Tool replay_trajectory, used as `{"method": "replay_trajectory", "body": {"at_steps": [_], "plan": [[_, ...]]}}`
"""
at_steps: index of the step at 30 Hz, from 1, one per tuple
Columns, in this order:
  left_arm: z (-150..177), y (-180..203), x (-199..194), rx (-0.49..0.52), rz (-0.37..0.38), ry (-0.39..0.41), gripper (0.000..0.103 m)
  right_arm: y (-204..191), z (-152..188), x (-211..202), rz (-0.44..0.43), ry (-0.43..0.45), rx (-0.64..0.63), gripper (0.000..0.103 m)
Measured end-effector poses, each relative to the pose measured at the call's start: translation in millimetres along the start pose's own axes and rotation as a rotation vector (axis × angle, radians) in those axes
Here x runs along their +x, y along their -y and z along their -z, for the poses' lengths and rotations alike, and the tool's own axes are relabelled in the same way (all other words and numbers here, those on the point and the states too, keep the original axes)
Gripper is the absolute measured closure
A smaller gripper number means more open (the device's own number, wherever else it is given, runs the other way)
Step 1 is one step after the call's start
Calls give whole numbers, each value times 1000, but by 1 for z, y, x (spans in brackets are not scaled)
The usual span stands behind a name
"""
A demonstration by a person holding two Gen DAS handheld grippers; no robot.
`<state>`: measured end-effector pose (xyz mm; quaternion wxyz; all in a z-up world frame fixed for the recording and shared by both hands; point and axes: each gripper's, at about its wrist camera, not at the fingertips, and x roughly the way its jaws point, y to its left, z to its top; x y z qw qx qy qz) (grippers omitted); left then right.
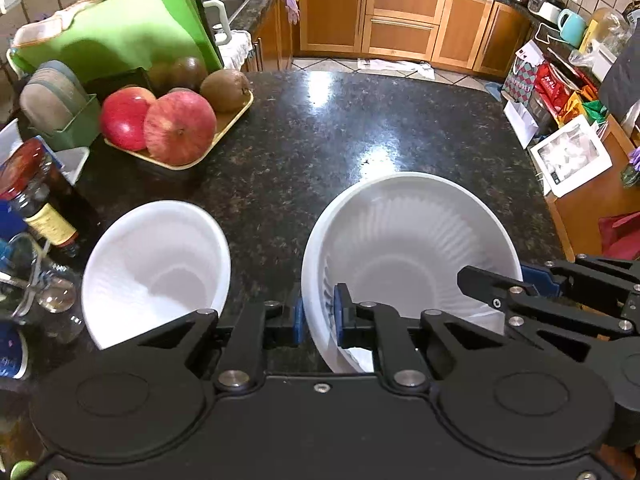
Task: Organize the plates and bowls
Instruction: 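Lift the second white bowl with the left gripper and carry it toward the first bowl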
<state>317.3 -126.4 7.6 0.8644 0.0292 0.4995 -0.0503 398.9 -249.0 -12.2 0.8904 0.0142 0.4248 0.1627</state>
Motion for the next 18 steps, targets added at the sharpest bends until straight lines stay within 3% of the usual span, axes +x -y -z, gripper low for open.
{"method": "replay_trajectory", "body": {"at_steps": [13, 18], "plan": [[58, -6, -87, 15, 21, 120, 84, -39, 38, -96, -79, 85, -49, 85], [85, -12, -104, 10, 5, 142, 84, -56, 61, -118, -109, 94, -71, 85]]}}
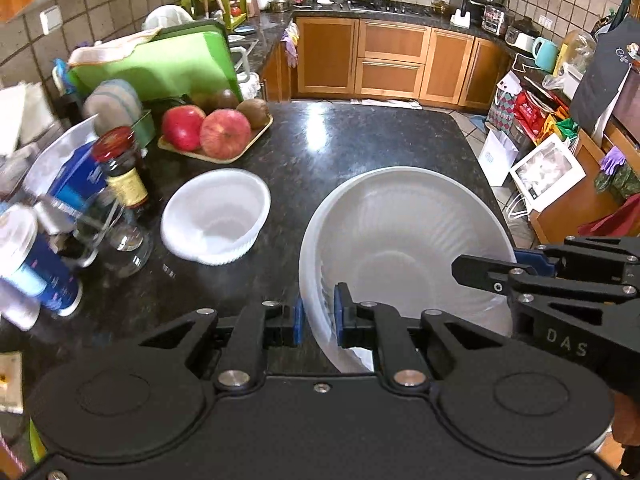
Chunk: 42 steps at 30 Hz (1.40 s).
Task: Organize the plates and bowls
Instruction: 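Lift the second white bowl with the left gripper and carry it toward the first bowl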
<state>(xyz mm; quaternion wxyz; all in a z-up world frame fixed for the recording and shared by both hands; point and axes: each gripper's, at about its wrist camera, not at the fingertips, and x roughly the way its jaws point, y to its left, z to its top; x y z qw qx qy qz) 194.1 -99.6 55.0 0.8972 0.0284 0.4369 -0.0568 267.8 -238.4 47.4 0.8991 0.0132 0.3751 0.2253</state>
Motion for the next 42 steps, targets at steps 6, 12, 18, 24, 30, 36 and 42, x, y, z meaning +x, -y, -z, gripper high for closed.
{"method": "replay_trajectory", "body": {"at_steps": [6, 12, 18, 24, 30, 36, 42], "plan": [[34, -10, -16, -19, 1, -7, 83, -24, 35, -19, -36, -13, -21, 84], [69, -13, -23, 6, -17, -19, 83, -45, 69, -24, -41, -52, -24, 83], [91, -19, -24, 36, 15, -53, 83, -57, 92, -22, -42, -101, 19, 83], [111, -25, -25, 43, 25, -64, 83, -66, 101, -14, -37, -129, 35, 83], [115, -30, -19, 51, 46, -97, 82, -68, 103, -9, -23, -149, 48, 81], [117, -31, -20, 80, 51, -75, 74, -68, 104, -11, 2, -140, 37, 75], [117, -34, -18, 70, 65, -85, 74, -66, 103, -13, 21, -119, 40, 74]]}}
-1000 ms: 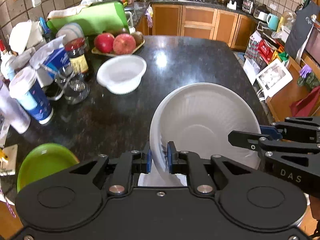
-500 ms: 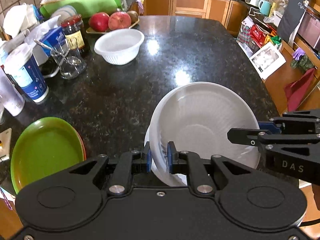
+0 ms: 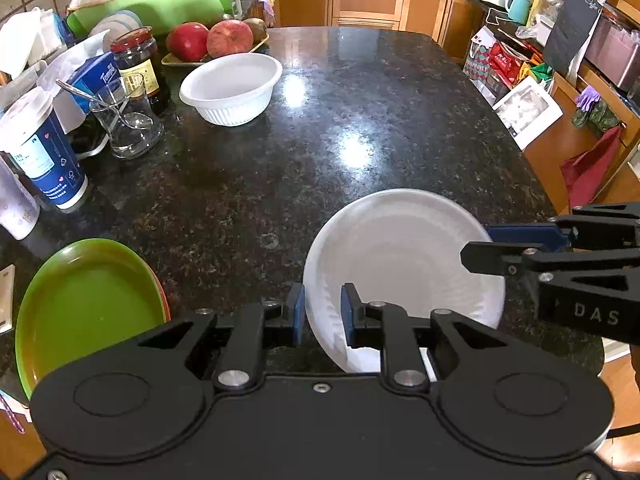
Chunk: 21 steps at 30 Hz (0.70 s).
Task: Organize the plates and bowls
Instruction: 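Lift the second white bowl with the left gripper and carry it toward the first bowl, then lower the second bowl into the first bowl and open the left gripper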
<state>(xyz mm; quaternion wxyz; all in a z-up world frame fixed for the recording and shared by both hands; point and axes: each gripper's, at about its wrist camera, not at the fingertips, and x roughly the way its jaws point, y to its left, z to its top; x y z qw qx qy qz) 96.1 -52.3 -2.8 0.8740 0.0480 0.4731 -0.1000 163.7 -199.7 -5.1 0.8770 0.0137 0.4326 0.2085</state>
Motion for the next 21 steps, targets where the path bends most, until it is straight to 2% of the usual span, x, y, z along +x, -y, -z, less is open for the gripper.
{"method": "replay_trajectory", "body": {"at_steps": [9, 21], "plan": [[-1, 0, -8, -10, -3, 35, 73, 8, -3, -3, 6, 34, 18, 74], [-1, -7, -12, -104, -70, 68, 73, 10, -8, -9, -62, 84, -25, 71]]}}
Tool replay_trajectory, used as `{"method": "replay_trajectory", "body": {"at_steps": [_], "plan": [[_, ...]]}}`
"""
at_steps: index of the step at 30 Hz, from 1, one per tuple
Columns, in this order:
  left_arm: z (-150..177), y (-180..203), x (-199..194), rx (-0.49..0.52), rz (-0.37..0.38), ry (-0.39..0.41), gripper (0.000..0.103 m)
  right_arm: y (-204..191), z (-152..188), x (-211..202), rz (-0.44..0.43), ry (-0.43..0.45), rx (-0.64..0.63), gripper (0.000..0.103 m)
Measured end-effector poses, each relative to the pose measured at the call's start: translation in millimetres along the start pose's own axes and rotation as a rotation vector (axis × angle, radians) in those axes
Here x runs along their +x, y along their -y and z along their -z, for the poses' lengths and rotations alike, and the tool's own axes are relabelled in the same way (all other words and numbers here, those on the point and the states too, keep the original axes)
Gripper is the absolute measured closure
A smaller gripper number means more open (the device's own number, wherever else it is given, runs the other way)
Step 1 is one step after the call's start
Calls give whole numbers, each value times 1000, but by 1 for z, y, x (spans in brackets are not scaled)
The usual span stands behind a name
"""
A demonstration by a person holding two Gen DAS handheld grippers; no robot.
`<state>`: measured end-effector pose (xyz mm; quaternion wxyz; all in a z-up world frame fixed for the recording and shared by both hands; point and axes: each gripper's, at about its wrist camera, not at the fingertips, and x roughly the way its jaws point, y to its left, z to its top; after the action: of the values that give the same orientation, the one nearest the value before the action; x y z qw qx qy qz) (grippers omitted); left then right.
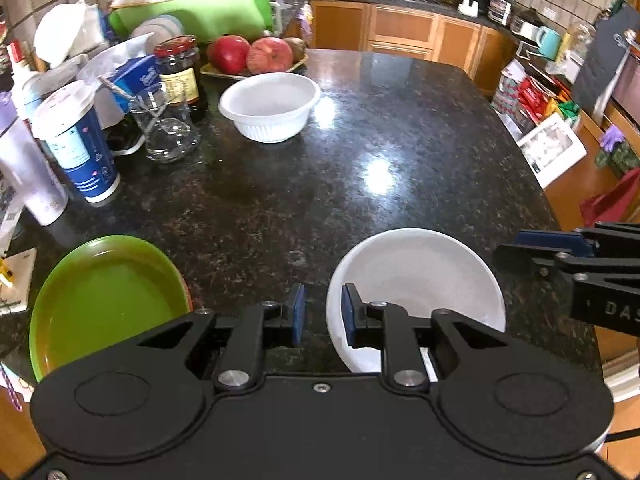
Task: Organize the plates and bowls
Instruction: 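Lower the second bowl into the first bowl and open the left gripper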
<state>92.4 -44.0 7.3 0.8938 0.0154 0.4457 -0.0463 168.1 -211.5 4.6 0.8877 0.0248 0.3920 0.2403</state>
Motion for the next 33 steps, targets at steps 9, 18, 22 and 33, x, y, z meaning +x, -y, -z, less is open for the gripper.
{"method": "replay_trajectory", "body": {"at_steps": [9, 18, 22, 33], "plan": [[-2, -1, 5, -51, -65, -7, 58, 2, -5, -6, -33, 37, -29, 63], [-5, 1, 8, -65, -118, -14, 58, 4, -9, -5, -47, 45, -42, 59], [-6, 0, 10, -62, -131, -18, 58, 5, -11, -4, -49, 50, -44, 58], [-20, -14, 17, -43, -142, -17, 58, -7, -30, 8, -42, 59, -45, 58]]}}
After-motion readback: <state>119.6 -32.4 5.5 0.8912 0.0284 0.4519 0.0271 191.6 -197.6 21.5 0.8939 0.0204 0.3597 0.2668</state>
